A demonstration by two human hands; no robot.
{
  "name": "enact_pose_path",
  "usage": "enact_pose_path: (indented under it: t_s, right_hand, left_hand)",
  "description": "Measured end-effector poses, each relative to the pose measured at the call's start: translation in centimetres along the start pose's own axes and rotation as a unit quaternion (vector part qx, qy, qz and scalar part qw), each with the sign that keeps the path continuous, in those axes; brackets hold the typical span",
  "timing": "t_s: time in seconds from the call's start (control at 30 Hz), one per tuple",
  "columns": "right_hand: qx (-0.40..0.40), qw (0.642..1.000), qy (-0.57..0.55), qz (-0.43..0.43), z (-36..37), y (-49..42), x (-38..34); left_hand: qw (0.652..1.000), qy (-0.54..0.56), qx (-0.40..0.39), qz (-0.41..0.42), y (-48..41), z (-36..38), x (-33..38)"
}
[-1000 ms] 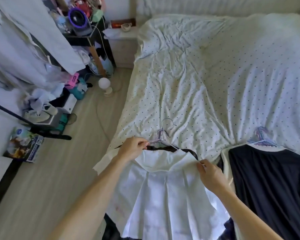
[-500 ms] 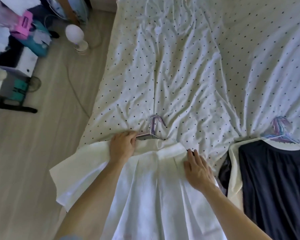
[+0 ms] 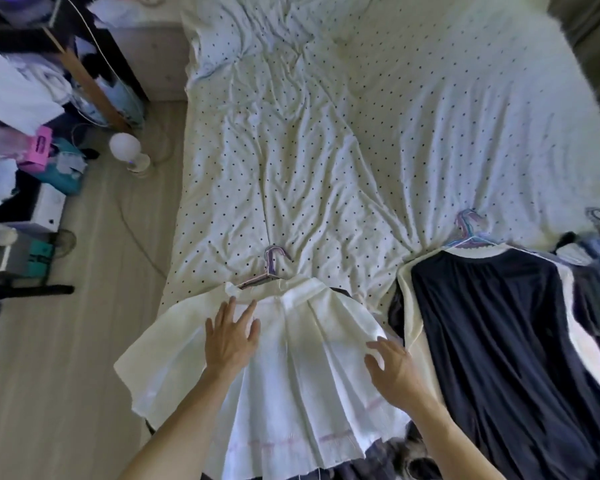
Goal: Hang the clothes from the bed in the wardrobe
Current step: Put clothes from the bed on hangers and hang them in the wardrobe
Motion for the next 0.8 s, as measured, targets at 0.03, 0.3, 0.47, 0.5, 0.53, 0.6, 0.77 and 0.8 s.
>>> enact_pose_path:
  t_s: [0.03,0.3,0.47,0.5,0.53,0.6,0.77,0.8]
  right_hand:
    - [0.015,1.0,-0.026,0.0,-0.3,1.9,1.2]
    - [0.178,0.982,-0.024,0.053,-4.7,18.5,13.8]
    - [0.263,0.958,-0.005,0.117,-5.3,28.2,26.0]
    - [0.284,0.949,-0.008,0.138,-5.4,30.3,28.4]
    - [0.314,0.937,-0.012,0.155,-5.5,32.4,30.9]
    - [0.368,0.911,-0.008,0.185,-5.1,36.3,35.6]
    - [0.362,0.874,-0.031,0.321,-2.0,46.8,45.6]
    - [0.356,0.867,-0.035,0.348,-1.4,48.9,47.0]
  left_hand:
    - [1.0,-0.006,-0.025,0.001,1.5,0.0,1.0]
    - [0.982,-0.02,-0.116,0.148,12.0,1.6,15.6]
    - [0.947,-0.1,-0.138,0.273,19.1,5.0,29.4]
    - [0.937,-0.112,-0.144,0.297,20.4,6.1,32.4]
    - [0.926,-0.125,-0.144,0.325,21.9,7.1,35.4]
    - [0.903,-0.148,-0.137,0.378,24.9,9.4,41.7]
    - [0.826,-0.177,-0.16,0.51,34.3,15.9,56.6]
    - [0.806,-0.18,-0.165,0.539,36.5,17.2,59.4]
Point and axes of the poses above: each hand's wrist, its own y-axis away from the middle knuckle, its own z-axis out of the palm, x = y × z, the point moved 1 cm from there along -y, towards the middle knuckle, and after that the axes turned 15 degrees about y, right-handed, at the moved point
